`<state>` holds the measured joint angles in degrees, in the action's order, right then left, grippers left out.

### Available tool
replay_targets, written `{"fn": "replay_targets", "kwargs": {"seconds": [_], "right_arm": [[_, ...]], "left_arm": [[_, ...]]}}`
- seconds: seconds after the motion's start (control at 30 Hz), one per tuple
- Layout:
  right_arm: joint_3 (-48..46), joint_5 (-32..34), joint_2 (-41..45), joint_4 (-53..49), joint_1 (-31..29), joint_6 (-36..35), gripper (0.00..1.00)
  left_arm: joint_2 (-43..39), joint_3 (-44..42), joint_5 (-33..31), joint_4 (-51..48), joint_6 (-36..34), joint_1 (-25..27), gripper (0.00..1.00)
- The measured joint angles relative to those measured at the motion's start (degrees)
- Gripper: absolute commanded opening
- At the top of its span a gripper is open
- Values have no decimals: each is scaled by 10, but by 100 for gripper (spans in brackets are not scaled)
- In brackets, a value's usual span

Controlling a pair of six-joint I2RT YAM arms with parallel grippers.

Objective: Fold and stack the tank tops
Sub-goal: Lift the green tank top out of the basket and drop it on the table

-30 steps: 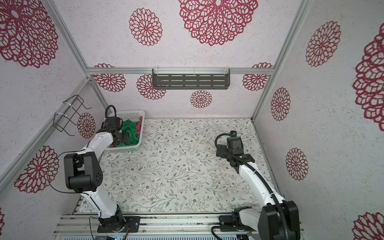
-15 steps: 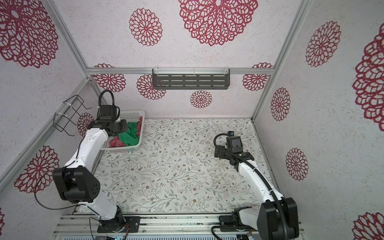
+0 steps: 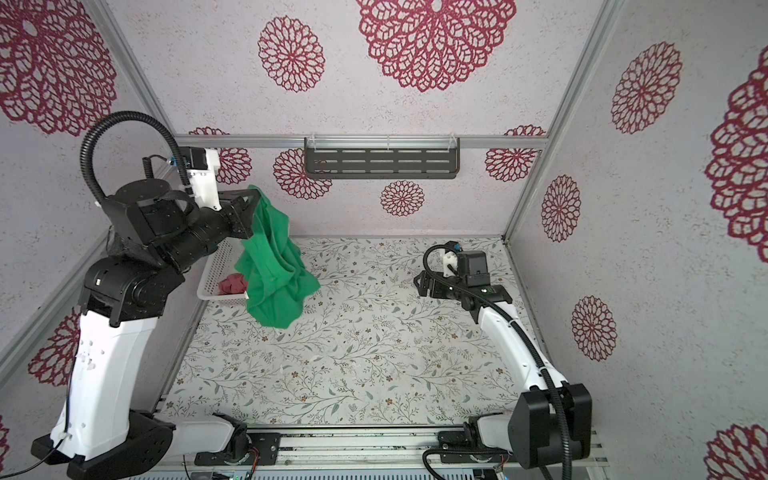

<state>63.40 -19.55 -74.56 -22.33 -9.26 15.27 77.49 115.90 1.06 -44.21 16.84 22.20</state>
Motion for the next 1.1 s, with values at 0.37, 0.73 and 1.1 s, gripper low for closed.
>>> {"fn": "replay_targets", "kwargs": {"seconds": [0.37,0.73,1.1], "right_arm": [[-4,54,3,-108,22,-7,92],[-94,104,24,-110,-41,16,87],[-64,108,-90,-16,-63,78,77]], "left_arm": [[191,-193,144,167,90,3,34],[198,-289,61,136,98,-25,66],[84,-570,-5,176,297,158,42]]}}
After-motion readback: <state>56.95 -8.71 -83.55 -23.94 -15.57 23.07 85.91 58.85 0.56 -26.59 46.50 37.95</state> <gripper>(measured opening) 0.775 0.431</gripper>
